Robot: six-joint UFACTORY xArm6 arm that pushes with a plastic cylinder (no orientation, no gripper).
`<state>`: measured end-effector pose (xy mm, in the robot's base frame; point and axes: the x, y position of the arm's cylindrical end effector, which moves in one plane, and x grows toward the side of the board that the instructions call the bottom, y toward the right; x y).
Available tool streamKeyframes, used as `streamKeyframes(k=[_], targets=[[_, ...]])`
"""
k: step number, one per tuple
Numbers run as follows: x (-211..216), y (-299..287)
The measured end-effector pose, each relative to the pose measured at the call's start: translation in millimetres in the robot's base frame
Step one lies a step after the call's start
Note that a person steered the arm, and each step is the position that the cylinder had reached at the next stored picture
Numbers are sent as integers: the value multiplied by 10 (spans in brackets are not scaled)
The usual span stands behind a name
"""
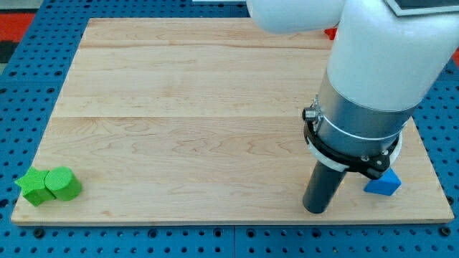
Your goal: Slide blue triangle towards yellow hexagon
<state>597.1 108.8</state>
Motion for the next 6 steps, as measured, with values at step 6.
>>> streamKeyframes(k=[6], targets=[[205,598]])
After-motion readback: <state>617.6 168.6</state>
